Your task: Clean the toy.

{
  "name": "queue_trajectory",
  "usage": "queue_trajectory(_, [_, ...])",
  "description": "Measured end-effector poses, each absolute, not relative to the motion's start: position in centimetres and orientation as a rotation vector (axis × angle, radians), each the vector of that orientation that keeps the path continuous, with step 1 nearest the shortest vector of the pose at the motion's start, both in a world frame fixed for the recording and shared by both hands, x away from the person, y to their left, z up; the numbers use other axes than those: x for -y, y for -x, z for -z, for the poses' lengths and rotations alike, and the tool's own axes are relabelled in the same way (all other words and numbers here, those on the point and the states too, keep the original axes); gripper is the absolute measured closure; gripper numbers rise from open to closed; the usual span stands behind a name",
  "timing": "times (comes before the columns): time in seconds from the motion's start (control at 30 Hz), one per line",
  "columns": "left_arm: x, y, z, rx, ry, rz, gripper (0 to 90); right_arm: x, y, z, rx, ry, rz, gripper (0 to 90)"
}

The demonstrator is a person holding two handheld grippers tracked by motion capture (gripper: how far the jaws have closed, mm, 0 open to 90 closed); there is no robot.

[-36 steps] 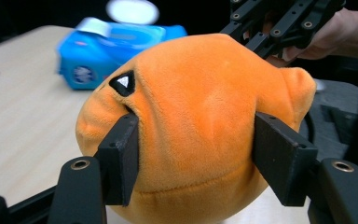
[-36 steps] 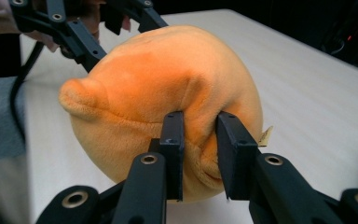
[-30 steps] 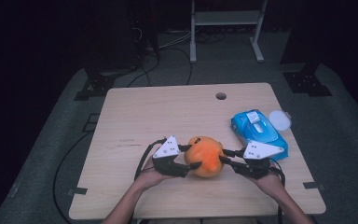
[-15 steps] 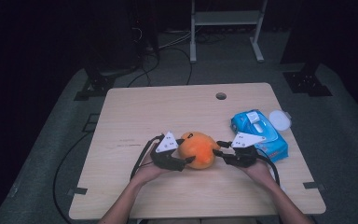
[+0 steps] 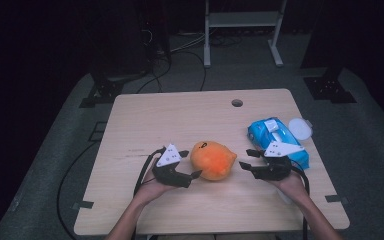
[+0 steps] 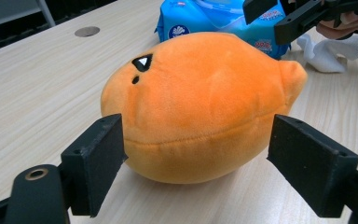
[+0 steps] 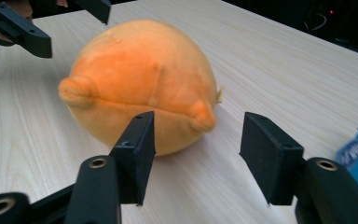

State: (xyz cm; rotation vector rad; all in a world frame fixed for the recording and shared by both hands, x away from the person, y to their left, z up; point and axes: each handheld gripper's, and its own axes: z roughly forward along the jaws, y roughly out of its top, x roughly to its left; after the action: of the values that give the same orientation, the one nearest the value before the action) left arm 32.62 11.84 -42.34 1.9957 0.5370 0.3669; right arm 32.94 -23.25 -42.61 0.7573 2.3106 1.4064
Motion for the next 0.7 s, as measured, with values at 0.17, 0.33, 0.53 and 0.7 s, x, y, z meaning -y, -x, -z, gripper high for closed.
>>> queue_trajectory(0.17, [-12.1, -32.3, 42.6, -0.546, -1.998, -0.363, 16.0, 24.1, -32.6, 42.6, -2.303, -0.777, -1.393, 41.7])
queue_trajectory(0.33, [-13.1, -31.8, 42.9, -0.574, -1.983, -0.365, 14.7, 25.4, -31.9, 42.6, -2.299, -0.799, -1.392, 40.4])
queue_trajectory(0.53, [-14.0, -31.2, 43.2, -0.593, -1.98, -0.37, 13.3, 26.3, -31.2, 43.0, -2.304, -0.829, -1.38, 39.6])
queue_trajectory(0.7, [-14.9, -30.7, 43.5, -0.615, -1.981, -0.364, 12.2, 27.0, -30.6, 43.2, -2.303, -0.861, -1.378, 38.7])
